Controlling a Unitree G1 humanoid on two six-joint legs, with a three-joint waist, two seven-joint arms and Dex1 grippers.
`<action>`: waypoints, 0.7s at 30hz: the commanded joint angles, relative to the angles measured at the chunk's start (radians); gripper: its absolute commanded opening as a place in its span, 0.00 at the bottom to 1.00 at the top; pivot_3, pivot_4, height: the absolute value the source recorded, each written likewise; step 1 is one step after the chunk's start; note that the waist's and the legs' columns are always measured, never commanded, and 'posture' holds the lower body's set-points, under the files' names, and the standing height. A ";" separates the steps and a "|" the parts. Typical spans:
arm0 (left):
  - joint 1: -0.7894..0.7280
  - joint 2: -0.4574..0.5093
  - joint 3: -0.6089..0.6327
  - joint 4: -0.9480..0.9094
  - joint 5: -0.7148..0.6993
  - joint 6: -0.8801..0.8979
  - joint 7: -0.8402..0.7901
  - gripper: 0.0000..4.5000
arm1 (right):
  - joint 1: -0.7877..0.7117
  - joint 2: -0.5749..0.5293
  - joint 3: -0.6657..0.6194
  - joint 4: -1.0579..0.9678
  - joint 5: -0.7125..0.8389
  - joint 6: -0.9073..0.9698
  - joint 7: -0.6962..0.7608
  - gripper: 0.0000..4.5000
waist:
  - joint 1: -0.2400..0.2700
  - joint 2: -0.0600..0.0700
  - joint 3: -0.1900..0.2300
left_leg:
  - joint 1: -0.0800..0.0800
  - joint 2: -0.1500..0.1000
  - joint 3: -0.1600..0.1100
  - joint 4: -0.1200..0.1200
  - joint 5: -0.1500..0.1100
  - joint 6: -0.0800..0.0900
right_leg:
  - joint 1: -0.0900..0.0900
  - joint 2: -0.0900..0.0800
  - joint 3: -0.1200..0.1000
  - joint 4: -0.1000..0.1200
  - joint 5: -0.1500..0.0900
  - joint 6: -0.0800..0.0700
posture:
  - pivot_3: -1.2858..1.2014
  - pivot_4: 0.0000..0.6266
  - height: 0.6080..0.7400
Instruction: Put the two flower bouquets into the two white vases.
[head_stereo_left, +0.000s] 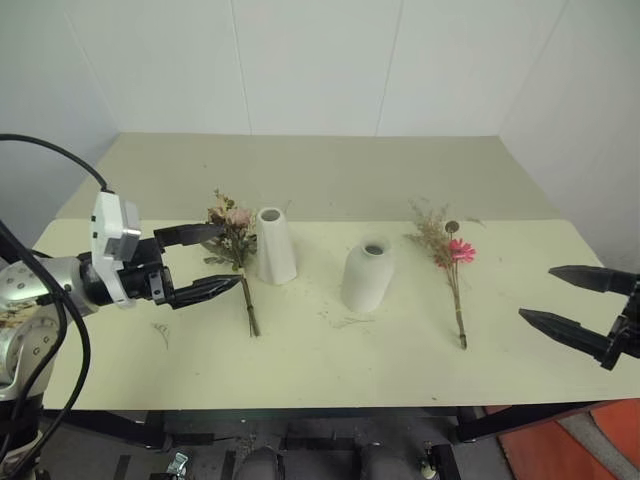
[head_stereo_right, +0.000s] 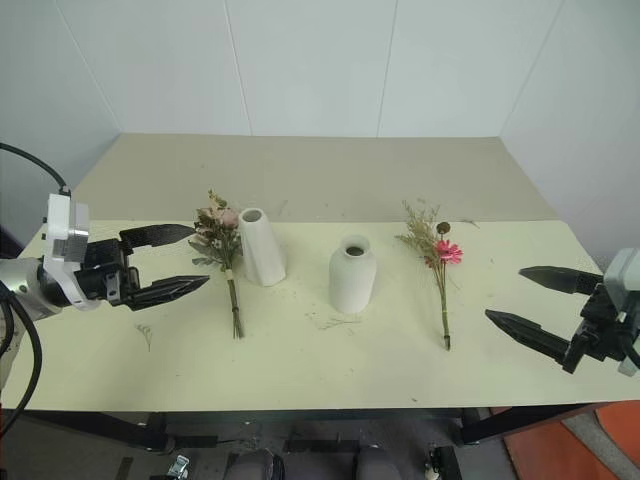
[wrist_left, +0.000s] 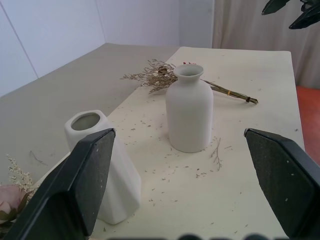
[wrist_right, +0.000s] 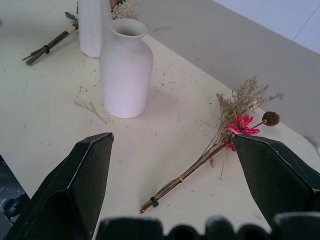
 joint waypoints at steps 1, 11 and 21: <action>-0.010 0.014 0.023 -0.024 -0.013 0.002 0.003 1.00 | -0.023 -0.013 -0.005 -0.015 0.015 -0.006 -0.011 0.99 | 0.000 0.000 0.000 | 0.000 0.000 0.000 0.000 0.000 0.000 | 0.000 0.000 0.000 0.000 0.000 0.000 | 0.52 0.24 1.00; 0.003 0.044 0.005 -0.048 0.016 0.038 0.032 1.00 | -0.060 -0.019 0.039 -0.011 0.012 -0.016 -0.012 0.99 | 0.000 0.000 0.000 | 0.000 0.000 0.000 0.000 0.000 0.000 | 0.000 0.000 0.000 0.000 0.000 0.000 | 0.52 0.24 1.00; -0.228 0.112 -0.349 -0.014 0.305 0.406 0.336 1.00 | -0.265 -0.047 0.172 0.046 -0.009 -0.071 -0.021 0.99 | 0.006 0.000 0.000 | 0.000 0.000 0.000 0.000 0.000 0.000 | 0.000 0.000 0.000 0.000 0.000 0.001 | 0.52 0.24 1.00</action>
